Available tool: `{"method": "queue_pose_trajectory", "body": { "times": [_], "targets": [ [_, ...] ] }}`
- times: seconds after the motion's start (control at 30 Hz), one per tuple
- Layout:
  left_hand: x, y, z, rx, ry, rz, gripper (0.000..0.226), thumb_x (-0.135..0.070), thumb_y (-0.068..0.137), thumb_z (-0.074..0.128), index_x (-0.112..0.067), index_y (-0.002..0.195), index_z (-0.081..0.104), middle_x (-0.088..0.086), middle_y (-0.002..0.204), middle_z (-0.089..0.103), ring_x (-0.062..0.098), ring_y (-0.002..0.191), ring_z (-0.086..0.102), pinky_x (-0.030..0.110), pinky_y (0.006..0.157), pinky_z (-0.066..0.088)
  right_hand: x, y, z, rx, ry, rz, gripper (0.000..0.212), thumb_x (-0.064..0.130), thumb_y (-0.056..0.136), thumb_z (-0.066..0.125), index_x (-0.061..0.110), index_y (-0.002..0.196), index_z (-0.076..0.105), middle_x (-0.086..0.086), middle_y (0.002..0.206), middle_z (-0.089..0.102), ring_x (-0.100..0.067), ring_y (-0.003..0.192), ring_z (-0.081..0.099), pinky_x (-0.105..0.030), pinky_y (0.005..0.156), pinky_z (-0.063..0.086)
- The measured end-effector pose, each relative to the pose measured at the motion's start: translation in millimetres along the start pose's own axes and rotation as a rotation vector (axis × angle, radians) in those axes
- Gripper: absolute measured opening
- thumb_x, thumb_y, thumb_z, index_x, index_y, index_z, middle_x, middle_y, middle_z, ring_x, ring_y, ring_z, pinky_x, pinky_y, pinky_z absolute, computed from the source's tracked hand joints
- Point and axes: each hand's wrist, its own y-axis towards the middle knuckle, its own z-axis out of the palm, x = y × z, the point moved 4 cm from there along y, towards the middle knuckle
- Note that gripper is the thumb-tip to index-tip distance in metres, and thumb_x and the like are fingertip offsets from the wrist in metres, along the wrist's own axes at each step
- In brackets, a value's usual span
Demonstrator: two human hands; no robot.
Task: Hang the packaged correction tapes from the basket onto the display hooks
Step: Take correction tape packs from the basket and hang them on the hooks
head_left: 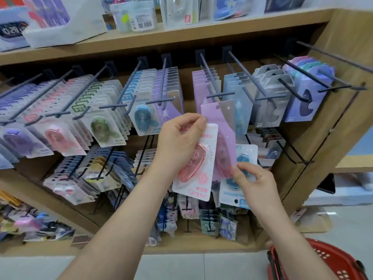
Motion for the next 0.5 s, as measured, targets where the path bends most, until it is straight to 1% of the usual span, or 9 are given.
{"method": "queue_pose_trajectory", "body": {
  "times": [0.1,0.2,0.3,0.33,0.4,0.43,0.5],
  "targets": [
    [-2,3,2,0.011,0.023,0.013,0.018,-0.019,0.095,0.063,-0.029,0.082,0.071,-0.021,0.065,0.066,-0.006,0.061,0.057,0.012,0.059,0.044,1,1,-1,0.013,0.019,-0.003,0.023,0.024,0.095,0.063,0.039,0.079,0.069,0.03,0.083,0.069,0.011,0.083,0.058,-0.005,0.072,0.04],
    [-3,3,0,-0.001,0.01,-0.001,0.019,-0.018,0.096,0.062,-0.028,0.082,0.071,-0.02,0.063,0.066,-0.006,0.058,0.056,0.012,0.056,0.044,3,2,-1,0.03,0.035,0.003,0.021,0.027,0.095,0.061,0.036,0.079,0.071,0.025,0.081,0.07,0.007,0.081,0.059,-0.007,0.071,0.04],
    [-1,5,-3,-0.017,-0.005,-0.033,0.018,-0.02,0.096,0.063,-0.028,0.082,0.072,-0.017,0.064,0.067,-0.003,0.058,0.057,0.015,0.055,0.045,5,1,0,0.048,0.058,0.005,0.022,0.034,0.093,0.059,0.029,0.077,0.072,0.01,0.08,0.07,0.002,0.074,0.057,-0.01,0.068,0.04],
    [-1,6,-3,-0.015,0.001,-0.042,0.018,-0.021,0.096,0.063,-0.028,0.082,0.072,-0.017,0.065,0.067,-0.003,0.058,0.058,0.015,0.055,0.045,3,1,1,0.061,0.062,0.015,0.027,0.04,0.091,0.057,0.025,0.076,0.072,0.004,0.08,0.069,-0.001,0.073,0.057,-0.012,0.067,0.039],
    [-1,9,-1,-0.011,0.015,-0.057,0.017,-0.022,0.096,0.063,-0.028,0.082,0.072,-0.018,0.063,0.066,-0.004,0.056,0.057,0.014,0.054,0.045,-1,-1,3,0.087,0.067,0.04,0.04,0.048,0.087,0.053,0.014,0.075,0.072,-0.01,0.08,0.067,-0.015,0.075,0.058,-0.016,0.066,0.039],
    [-1,11,0,-0.01,0.014,-0.066,0.017,-0.021,0.096,0.063,-0.027,0.082,0.072,-0.018,0.061,0.066,-0.005,0.054,0.056,0.013,0.052,0.044,-3,-2,4,0.099,0.072,0.048,0.042,0.049,0.086,0.054,0.013,0.075,0.071,-0.012,0.08,0.066,-0.017,0.075,0.057,-0.017,0.066,0.038],
    [0,15,0,-0.01,0.016,-0.092,0.017,-0.021,0.096,0.062,-0.026,0.083,0.071,-0.017,0.058,0.064,-0.005,0.05,0.054,0.014,0.049,0.042,-2,-2,5,0.107,0.08,0.064,0.037,0.049,0.084,0.057,0.018,0.073,0.073,-0.004,0.076,0.068,-0.006,0.072,0.055,-0.013,0.066,0.039]
  ]
}}
